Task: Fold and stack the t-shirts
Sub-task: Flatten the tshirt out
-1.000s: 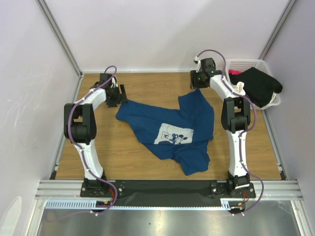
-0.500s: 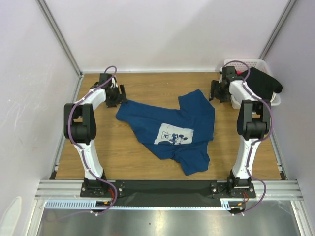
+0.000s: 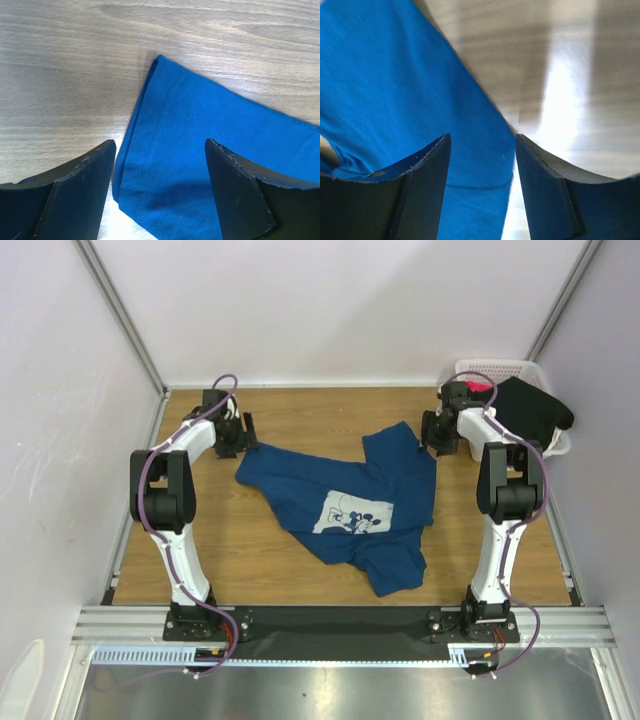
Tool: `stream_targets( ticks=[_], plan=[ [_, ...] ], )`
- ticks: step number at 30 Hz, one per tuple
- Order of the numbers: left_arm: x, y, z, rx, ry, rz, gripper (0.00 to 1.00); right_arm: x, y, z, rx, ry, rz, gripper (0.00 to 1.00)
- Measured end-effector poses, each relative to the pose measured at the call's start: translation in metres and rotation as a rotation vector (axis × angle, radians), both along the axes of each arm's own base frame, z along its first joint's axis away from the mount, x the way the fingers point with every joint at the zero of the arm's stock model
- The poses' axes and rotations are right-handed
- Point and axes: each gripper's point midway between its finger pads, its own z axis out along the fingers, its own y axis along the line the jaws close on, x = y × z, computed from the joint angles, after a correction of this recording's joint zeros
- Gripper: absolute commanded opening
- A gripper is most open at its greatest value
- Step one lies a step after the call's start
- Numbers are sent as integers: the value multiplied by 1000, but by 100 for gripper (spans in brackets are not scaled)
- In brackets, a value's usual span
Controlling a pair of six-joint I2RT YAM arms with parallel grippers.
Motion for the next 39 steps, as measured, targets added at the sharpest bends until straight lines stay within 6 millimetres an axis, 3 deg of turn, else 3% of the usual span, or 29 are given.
stream_targets(
  ticks=[7,12,17,20,28,39],
  plan=[
    [0,0,0,1,0,-1,78,37,15,3,9,-76,59,60],
    [0,1,-1,5,0,-6,78,67,36,4,-25,-132,144,59],
    [0,1,-1,9,-1,-12,78,68,50,-16,-63,-110,200,57],
    [0,1,-1,11,-1,-15,79,71,50,-16,-69,-117,209,47],
    [0,1,-1,12,-1,-16,78,77,41,-18,-83,-121,201,0],
    [-1,-8,-3,42,-1,-27,76,78,45,-10,-110,-125,203,0]
  ],
)
